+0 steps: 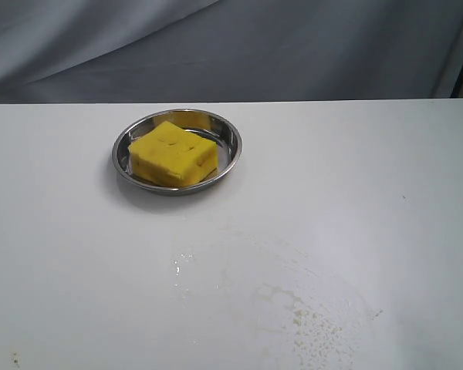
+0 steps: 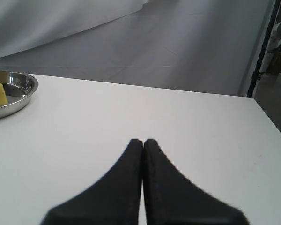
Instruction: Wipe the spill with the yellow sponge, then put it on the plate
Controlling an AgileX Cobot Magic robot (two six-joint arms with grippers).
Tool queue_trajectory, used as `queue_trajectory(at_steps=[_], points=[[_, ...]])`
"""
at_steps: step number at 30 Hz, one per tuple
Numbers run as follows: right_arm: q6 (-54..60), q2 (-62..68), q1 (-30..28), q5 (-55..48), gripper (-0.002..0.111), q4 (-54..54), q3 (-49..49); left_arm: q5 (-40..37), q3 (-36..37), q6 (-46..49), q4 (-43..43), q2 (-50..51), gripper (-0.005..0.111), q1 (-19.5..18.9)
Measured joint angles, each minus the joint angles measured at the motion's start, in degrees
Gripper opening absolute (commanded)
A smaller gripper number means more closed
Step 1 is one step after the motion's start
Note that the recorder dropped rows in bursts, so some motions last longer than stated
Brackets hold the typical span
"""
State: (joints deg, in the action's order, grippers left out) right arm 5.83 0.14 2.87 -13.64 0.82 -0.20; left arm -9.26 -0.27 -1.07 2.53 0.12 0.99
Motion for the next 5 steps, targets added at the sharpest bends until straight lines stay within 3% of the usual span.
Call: queue_trajectory(at_steps=[5], points=[[0.0, 0.0, 0.0, 0.0, 0.0, 0.0, 0.0, 0.0, 0.0, 0.0, 0.0, 0.0, 0.0, 0.0]])
